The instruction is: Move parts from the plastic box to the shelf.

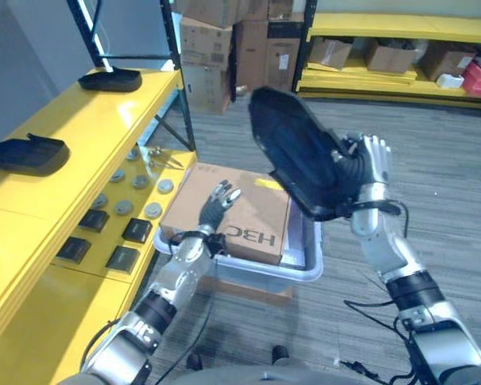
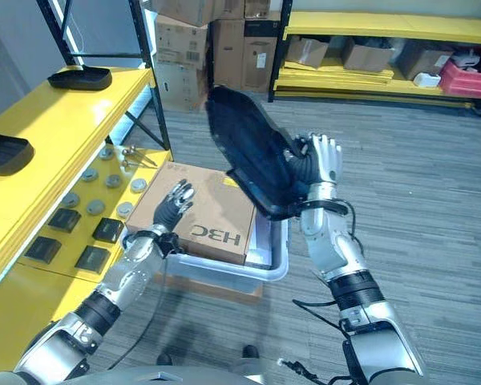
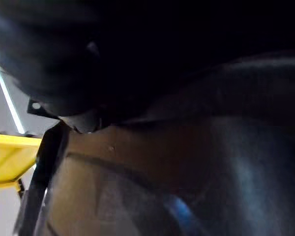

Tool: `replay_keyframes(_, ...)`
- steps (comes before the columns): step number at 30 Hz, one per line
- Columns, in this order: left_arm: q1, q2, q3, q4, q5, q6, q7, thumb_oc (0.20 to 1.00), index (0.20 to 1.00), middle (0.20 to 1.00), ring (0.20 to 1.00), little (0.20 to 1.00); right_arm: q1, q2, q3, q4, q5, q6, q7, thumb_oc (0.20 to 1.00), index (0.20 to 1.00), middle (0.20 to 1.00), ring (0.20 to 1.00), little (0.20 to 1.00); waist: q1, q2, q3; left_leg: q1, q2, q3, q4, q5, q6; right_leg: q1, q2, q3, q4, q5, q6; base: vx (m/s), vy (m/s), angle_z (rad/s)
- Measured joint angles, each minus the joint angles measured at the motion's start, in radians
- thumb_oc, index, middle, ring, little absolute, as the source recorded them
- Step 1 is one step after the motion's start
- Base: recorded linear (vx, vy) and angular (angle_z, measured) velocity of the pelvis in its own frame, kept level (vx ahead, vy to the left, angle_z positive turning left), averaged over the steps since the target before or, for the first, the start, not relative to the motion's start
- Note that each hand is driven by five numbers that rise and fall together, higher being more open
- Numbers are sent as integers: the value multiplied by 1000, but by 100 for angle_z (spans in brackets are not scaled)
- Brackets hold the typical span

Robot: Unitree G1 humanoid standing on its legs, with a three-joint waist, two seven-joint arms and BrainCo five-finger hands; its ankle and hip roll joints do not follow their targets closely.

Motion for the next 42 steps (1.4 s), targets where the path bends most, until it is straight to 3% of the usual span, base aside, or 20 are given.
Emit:
replay_keyframes(3, -12, -7, -18, 2, -5, 6, -1, 1000, 1000, 1000, 1000, 1000, 1, 25, 35, -9, 0, -35, 20, 200, 200, 200, 200, 200, 1, 2, -9, 2, 1, -1, -5, -4, 0, 2, 0, 0, -1, -5, -2, 0, 0, 0)
replay_keyframes(18, -15, -5, -33, 62, 17, 19, 3, 1000, 1000, 1000, 1000, 1000, 2, 93, 158, -57, 101, -78, 112, 200, 200, 200, 200, 200, 2, -1, -12, 4, 0, -3, 0, 3, -8, 4, 0, -2, 1, -4, -3, -1, 1, 0)
replay_keyframes(19, -15, -5, -30, 62, 17, 19, 5, 821, 821, 821, 821, 821, 4, 97, 163, -64, 124, -80, 124, 200, 200, 200, 200, 200, 3, -2, -12, 5, 0, -3, 0, 3, -8, 5, 0, -2, 1, -4, -3, 0, 0, 0)
replay_keyframes(20, -14, -4, -22, 62, 17, 19, 8, 200, 200, 200, 200, 200, 24, 97, 162, -78, 154, -80, 131, 200, 200, 200, 200, 200, 7, -4, -13, 8, 0, -3, 0, 3, -8, 9, 0, -3, 1, -4, -3, 0, 0, 0)
replay_keyframes(30, 91, -47, 46, 10, -37, -30, 69, 200, 200, 200, 200, 200, 224, 224, 144, -84, 373, -80, 131, 200, 200, 200, 200, 200, 19, -31, -25, 9, -2, 2, 0, 0, -7, 6, -2, 1, 1, -9, 2, -5, 1, -1)
replay_keyframes(31, 99, -48, 46, 7, -41, -36, 69, 200, 200, 200, 200, 200, 234, 232, 146, -85, 399, -85, 132, 325, 325, 325, 325, 325, 18, -32, -26, 10, -2, 4, 0, 1, -8, 5, -2, 3, 1, -9, 3, -12, -1, -8)
replay_keyframes(32, 116, -48, 49, 5, -47, -49, 78, 200, 200, 200, 200, 200, 239, 229, 169, -84, 450, -89, 136, 1000, 1000, 1000, 1000, 1000, 20, -33, -26, 13, -1, 11, 0, 0, -8, 5, -2, 6, 1, -8, 4, -12, -1, -11)
replay_keyframes(38, 130, -30, 86, 5, -48, -87, 54, 200, 200, 200, 200, 200, 237, 207, 190, -85, 598, -161, 217, 1000, 1000, 1000, 1000, 1000, 21, -35, -26, 30, 0, 23, 0, -6, -1, 17, -2, 11, 1, -7, 5, -5, -2, -4)
replay_keyframes(42, 155, -10, 142, -8, 18, -93, 0, 200, 200, 200, 200, 200, 380, 204, 92, -182, 639, -229, 319, 1000, 1000, 1000, 1000, 1000, 22, -37, -28, 51, 1, 29, -5, -14, -2, 30, -2, 27, 1, -15, 0, -9, 1, -7)
